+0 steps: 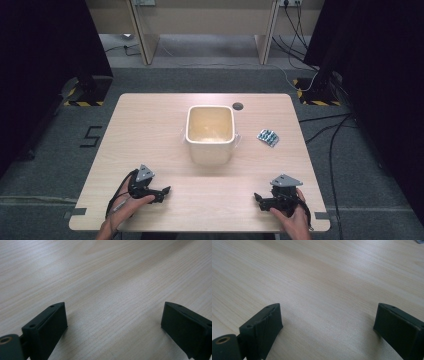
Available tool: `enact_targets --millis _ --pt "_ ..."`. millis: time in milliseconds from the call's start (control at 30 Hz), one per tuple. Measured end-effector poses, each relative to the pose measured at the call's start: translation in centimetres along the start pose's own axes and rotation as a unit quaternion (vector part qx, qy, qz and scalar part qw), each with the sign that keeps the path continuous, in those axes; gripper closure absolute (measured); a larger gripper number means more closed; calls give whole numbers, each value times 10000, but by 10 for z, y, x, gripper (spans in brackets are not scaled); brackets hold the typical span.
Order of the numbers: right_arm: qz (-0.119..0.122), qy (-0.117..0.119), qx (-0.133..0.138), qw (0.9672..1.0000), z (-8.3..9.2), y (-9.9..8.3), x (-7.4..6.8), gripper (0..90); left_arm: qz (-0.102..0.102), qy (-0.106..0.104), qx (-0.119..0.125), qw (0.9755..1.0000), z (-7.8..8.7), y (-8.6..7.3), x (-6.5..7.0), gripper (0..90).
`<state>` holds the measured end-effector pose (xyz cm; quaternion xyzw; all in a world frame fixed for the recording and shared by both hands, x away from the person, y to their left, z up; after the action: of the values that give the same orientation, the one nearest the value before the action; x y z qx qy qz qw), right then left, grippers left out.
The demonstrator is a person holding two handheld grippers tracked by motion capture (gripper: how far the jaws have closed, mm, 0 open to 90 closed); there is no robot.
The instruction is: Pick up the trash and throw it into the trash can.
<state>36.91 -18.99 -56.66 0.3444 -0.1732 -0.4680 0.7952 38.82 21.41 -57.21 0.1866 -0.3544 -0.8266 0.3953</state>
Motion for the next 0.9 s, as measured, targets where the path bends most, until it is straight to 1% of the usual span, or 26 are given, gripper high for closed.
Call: enact_targets --millis 367,400,433,467,533,633,667,767,800,833,867,900 --pt "12 -13 12 10000 1 0 0 89 1 6 -4 10000 0 0 0 56" --pt "-10 -26 26 10000 2 -1 1 123 1 0 0 10000 0 0 0 55" --pt "-10 -26 26 10000 2 -1 1 123 1 0 0 10000 0 0 0 55" --pt "-10 -12 96 10000 3 0 2 160 0 1 -2 10000 0 0 0 56" --pt "-15 -2 91 10000 3 -1 2 153 2 2 3 10000 0 0 0 55" --pt "25 -48 89 9999 4 -1 3 151 2 2 1 10000 0 0 0 55" --pt "40 -118 99 9999 5 1 5 151 2 4 1 10000 0 0 0 55" --pt "36 -173 158 9997 8 5 6 152 2 3 3 10000 0 0 0 56" --pt "58 -224 222 9995 12 12 8 152 1 4 1 10000 0 0 0 56" --pt "58 -224 222 9995 12 12 8 152 1 4 1 10000 0 0 0 56" --pt "158 -289 350 9988 17 22 12 152 2 3 3 10000 0 0 0 56" --pt "158 -289 350 9988 17 22 12 152 1 4 2 10000 0 0 0 56"
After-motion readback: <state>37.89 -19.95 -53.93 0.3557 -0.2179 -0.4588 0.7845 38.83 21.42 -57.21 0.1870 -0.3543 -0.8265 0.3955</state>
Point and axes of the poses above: each handheld gripper's, and its own axes: z roughly backward along the jaws, y roughly out of its top, x roughly to its right, the point moved 7 cm from there along -z, roughly forward along the jaws, and after that the axes turned 4 degrees about -z, right-handed, at the moved point
